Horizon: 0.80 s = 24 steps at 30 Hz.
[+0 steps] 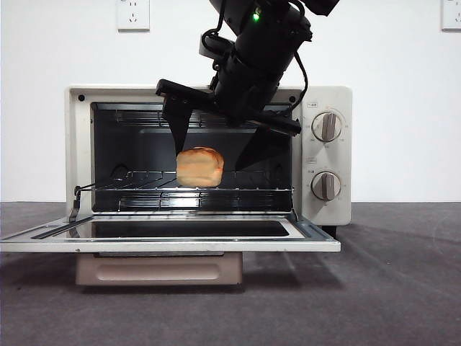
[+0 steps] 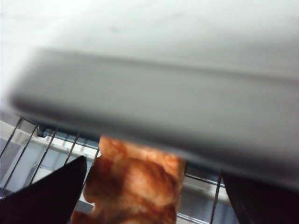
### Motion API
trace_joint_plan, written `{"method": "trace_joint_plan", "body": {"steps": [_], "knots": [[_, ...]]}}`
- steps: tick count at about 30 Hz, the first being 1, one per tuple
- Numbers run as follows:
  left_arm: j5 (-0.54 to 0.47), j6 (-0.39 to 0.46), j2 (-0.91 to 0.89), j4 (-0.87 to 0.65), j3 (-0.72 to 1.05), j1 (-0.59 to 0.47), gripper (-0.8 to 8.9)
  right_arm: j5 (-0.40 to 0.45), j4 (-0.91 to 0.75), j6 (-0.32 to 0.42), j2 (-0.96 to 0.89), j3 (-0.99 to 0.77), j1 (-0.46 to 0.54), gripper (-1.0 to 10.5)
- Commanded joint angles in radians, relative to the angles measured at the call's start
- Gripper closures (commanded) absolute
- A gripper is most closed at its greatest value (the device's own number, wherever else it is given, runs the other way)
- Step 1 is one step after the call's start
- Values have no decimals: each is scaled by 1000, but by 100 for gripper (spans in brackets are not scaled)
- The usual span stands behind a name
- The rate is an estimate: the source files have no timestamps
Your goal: The left arm flap open the oven, the right arm pick bread and place it into oven, the left arm flap close the oven
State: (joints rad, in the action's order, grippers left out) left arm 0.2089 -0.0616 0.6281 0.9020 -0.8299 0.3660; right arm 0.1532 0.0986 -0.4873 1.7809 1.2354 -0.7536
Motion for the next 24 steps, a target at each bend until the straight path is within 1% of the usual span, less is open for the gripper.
{"method": "trace_joint_plan", "body": {"steps": [1, 5, 8, 11, 13, 18, 20, 24], "knots": [[1, 14, 5, -4, -5, 3, 798, -5, 15, 3, -21, 23, -11, 483], [1, 17, 5, -5, -5, 2, 798, -7, 56, 29, -79, 23, -24, 483], [1, 17, 5, -6, -5, 3, 798, -40, 100, 69, -144, 23, -36, 483], [1, 17, 5, -7, -5, 3, 798, -83, 162, 143, -216, 23, -44, 483], [1, 16, 5, -7, -5, 3, 798, -105, 223, 211, -269, 23, -45, 483], [1, 16, 5, -9, -5, 2, 798, -156, 376, 338, -396, 23, -32, 484], [1, 16, 5, -10, -5, 3, 798, -175, 428, 373, -442, 23, -23, 484], [1, 16, 5, -10, -5, 2, 798, -237, 495, 398, -531, 6, 0, 484]]}}
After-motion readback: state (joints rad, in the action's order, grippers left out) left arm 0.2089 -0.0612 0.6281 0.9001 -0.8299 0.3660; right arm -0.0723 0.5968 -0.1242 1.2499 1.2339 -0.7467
